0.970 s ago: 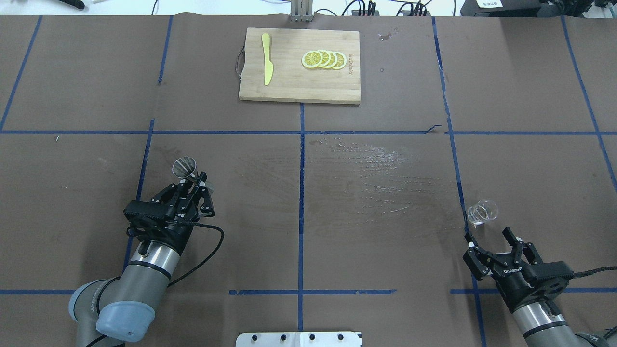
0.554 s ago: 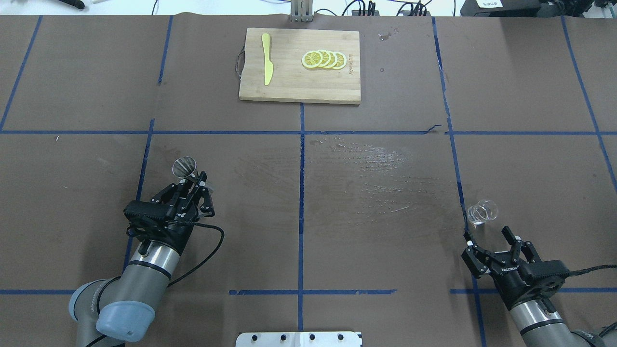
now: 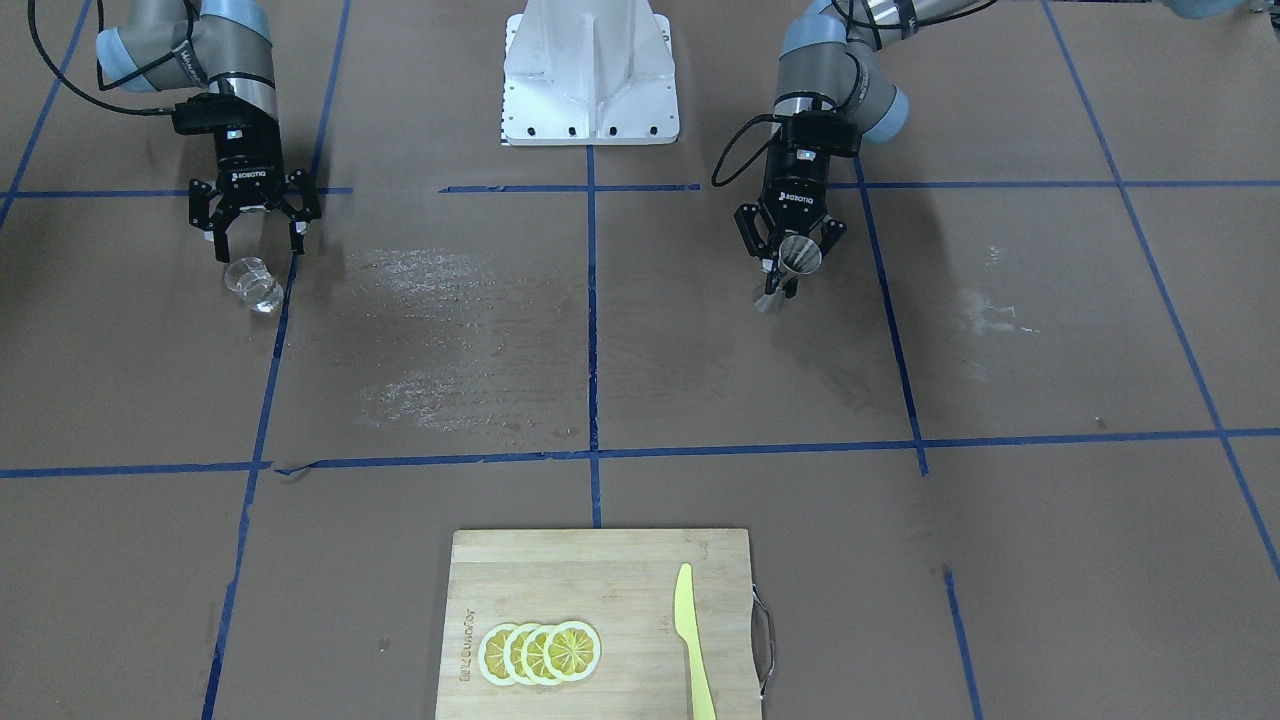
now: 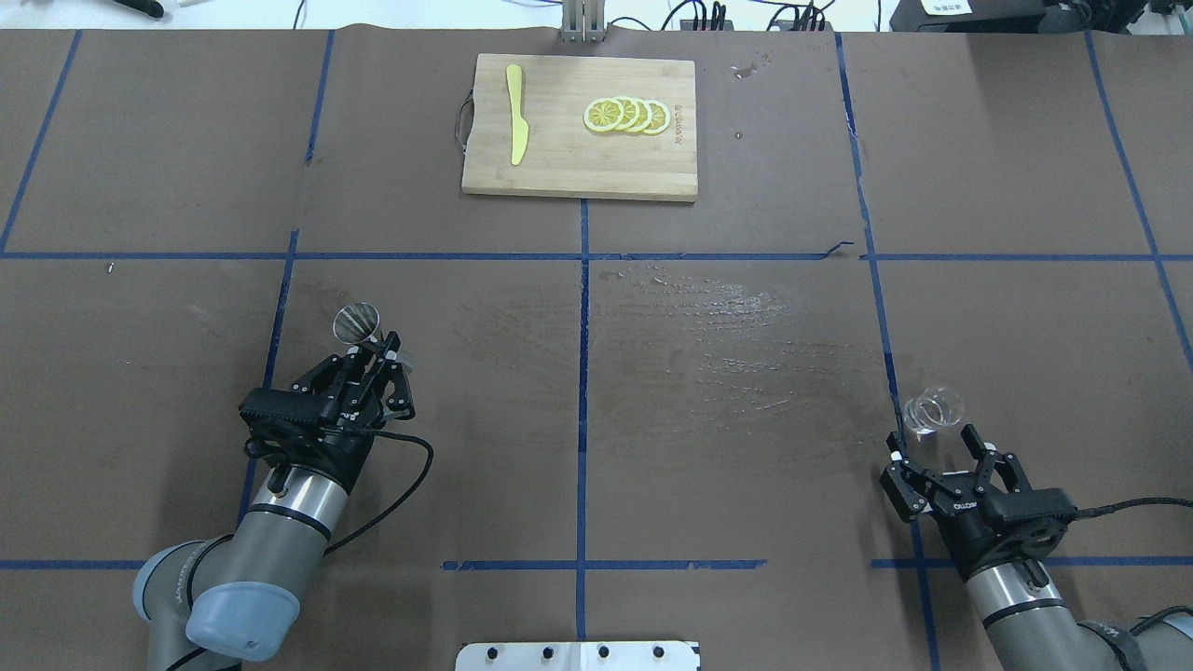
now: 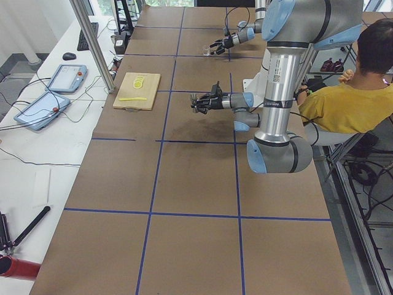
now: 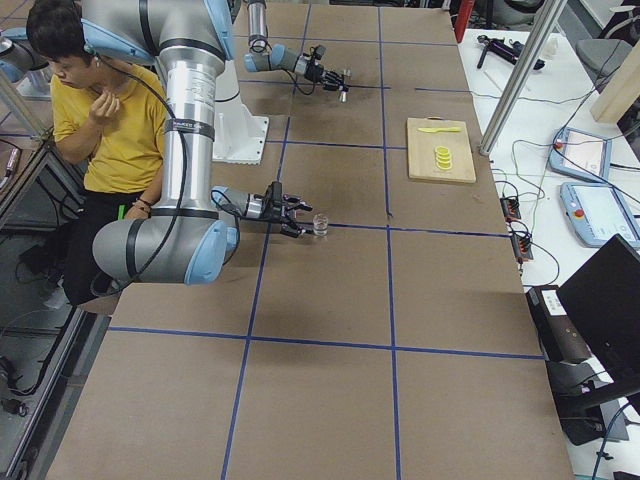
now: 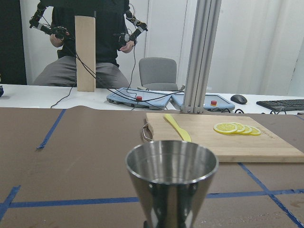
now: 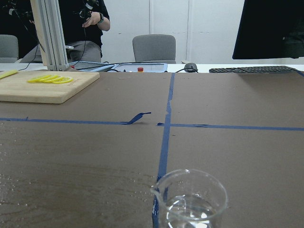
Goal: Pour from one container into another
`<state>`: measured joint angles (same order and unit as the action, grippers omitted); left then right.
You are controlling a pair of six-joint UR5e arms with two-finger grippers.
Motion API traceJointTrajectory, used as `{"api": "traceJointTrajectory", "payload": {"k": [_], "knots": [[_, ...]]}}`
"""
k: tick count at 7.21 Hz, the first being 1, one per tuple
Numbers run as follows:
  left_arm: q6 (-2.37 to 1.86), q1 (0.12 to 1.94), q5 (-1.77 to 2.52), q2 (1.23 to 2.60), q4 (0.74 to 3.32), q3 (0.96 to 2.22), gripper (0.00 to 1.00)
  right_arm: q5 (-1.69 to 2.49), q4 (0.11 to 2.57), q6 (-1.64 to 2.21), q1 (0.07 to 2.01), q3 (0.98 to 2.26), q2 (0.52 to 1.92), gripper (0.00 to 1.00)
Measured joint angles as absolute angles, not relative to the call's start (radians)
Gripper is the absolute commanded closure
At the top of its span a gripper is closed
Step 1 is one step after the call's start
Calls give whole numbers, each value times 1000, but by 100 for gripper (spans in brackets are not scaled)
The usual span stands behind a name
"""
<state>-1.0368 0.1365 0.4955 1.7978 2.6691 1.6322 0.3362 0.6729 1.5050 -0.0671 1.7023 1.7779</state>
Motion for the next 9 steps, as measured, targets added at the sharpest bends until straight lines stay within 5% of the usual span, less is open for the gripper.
{"api": "traceJointTrajectory", "payload": {"k": [5, 9], "knots": [[-1037, 137, 494, 1800, 2672, 1633, 100, 382, 672, 1470, -3, 1666, 1741, 13], [-1037, 138, 494, 1798, 2672, 1634, 100, 403, 671, 1459, 16, 1664, 1719, 62]]}}
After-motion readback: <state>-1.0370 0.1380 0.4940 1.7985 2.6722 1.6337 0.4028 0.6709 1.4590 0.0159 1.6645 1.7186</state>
